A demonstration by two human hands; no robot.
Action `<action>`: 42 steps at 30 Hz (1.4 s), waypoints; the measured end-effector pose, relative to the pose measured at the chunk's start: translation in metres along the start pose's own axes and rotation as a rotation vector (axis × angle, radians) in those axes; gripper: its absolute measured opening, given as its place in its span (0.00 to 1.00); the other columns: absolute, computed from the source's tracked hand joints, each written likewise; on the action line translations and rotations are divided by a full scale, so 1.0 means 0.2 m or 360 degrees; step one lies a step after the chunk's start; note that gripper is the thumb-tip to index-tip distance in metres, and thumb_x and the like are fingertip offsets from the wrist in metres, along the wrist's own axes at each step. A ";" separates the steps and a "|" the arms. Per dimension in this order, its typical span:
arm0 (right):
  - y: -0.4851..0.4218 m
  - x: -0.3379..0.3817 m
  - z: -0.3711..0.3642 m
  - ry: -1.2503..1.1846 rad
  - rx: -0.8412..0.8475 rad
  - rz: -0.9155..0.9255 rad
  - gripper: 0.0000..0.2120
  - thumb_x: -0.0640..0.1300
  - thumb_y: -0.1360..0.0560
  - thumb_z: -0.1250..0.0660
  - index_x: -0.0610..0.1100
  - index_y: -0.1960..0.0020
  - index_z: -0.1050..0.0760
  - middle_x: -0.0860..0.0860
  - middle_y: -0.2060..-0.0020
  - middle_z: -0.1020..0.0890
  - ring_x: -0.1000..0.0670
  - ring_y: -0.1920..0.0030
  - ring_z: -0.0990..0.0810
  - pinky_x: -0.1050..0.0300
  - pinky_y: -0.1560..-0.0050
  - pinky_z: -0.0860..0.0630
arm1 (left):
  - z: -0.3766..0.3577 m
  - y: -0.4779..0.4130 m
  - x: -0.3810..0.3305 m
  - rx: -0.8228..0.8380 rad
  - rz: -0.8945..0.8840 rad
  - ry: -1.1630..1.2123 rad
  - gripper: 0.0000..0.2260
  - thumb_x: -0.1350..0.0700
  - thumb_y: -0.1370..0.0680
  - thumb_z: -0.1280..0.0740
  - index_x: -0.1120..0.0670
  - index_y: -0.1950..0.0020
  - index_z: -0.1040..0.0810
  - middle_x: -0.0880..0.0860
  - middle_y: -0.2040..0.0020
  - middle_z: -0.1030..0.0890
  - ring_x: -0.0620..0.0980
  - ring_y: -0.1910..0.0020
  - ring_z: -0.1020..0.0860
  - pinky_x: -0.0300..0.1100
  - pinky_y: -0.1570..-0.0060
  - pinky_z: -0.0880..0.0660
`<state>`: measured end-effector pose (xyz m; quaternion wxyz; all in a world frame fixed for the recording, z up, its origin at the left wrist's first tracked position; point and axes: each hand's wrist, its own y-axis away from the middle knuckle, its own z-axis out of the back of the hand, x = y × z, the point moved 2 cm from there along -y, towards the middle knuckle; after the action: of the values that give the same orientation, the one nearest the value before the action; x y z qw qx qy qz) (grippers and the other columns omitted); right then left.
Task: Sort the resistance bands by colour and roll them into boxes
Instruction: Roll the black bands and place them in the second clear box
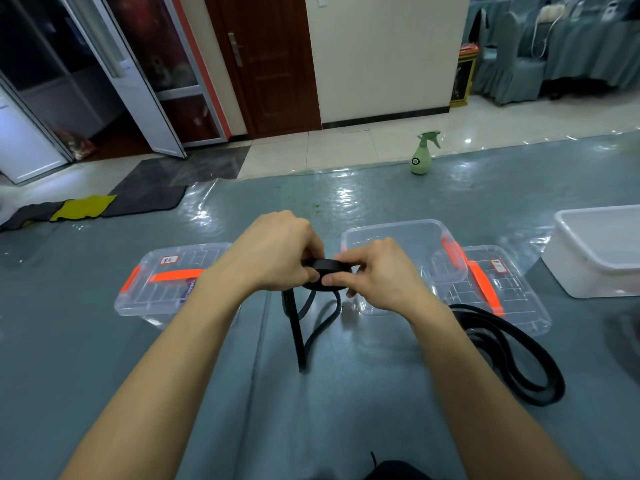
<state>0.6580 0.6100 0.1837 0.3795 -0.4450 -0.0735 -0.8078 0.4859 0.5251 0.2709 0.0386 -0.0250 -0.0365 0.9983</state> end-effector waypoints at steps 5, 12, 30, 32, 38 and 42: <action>0.00 0.02 0.07 -0.0429 -0.0196 0.0053 0.11 0.60 0.31 0.20 0.58 0.51 0.10 0.53 0.65 0.12 0.50 0.69 0.13 0.51 0.61 0.17 | -0.03 0.03 0.14 -0.0169 0.0140 0.0967 0.13 0.55 0.30 0.14 0.44 0.48 0.09 0.41 0.56 0.10 0.39 0.53 0.12 0.35 0.46 0.17; -0.01 0.02 0.11 -0.1073 -0.0279 0.0007 0.07 0.45 0.27 0.18 0.52 0.50 0.09 0.43 0.61 0.10 0.44 0.69 0.13 0.60 0.66 0.20 | -0.10 0.07 0.16 -0.0367 0.0230 0.1737 0.15 0.60 0.30 0.15 0.45 0.48 0.08 0.52 0.51 0.09 0.51 0.49 0.10 0.38 0.47 0.16; -0.05 0.28 -0.17 -0.0273 0.0140 0.0172 0.13 0.63 0.28 0.22 0.61 0.45 0.13 0.65 0.57 0.12 0.55 0.69 0.13 0.62 0.62 0.21 | 0.28 0.25 0.16 0.0089 0.0189 -0.0055 0.06 0.45 0.30 0.19 0.43 0.55 0.10 0.43 0.68 0.16 0.42 0.65 0.20 0.47 0.60 0.20; -0.05 0.33 -0.23 -0.0268 0.0169 0.0188 0.10 0.61 0.27 0.22 0.62 0.47 0.12 0.61 0.63 0.12 0.55 0.70 0.13 0.58 0.61 0.18 | 0.28 0.31 0.18 0.0108 0.0176 -0.0083 0.05 0.46 0.30 0.19 0.43 0.57 0.11 0.43 0.70 0.17 0.41 0.68 0.22 0.46 0.61 0.21; -0.01 0.40 -0.38 -0.0237 0.0302 0.0158 0.06 0.56 0.25 0.20 0.58 0.50 0.12 0.62 0.64 0.13 0.55 0.71 0.14 0.61 0.67 0.21 | 0.21 0.44 0.29 0.0224 0.0219 0.0109 0.06 0.48 0.30 0.17 0.47 0.56 0.10 0.46 0.65 0.14 0.46 0.64 0.18 0.48 0.59 0.20; 0.08 0.34 -0.48 -0.0257 0.0329 0.0018 0.06 0.53 0.25 0.19 0.58 0.58 0.15 0.59 0.71 0.15 0.55 0.70 0.13 0.67 0.69 0.27 | 0.09 0.46 0.31 0.0238 0.0136 0.0151 0.08 0.45 0.31 0.17 0.44 0.56 0.11 0.42 0.65 0.14 0.42 0.63 0.18 0.46 0.58 0.20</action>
<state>0.5837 0.5172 0.1766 0.4208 -0.4674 -0.1842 -0.7553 0.4165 0.4372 0.2794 -0.0005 -0.0707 0.0411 0.9967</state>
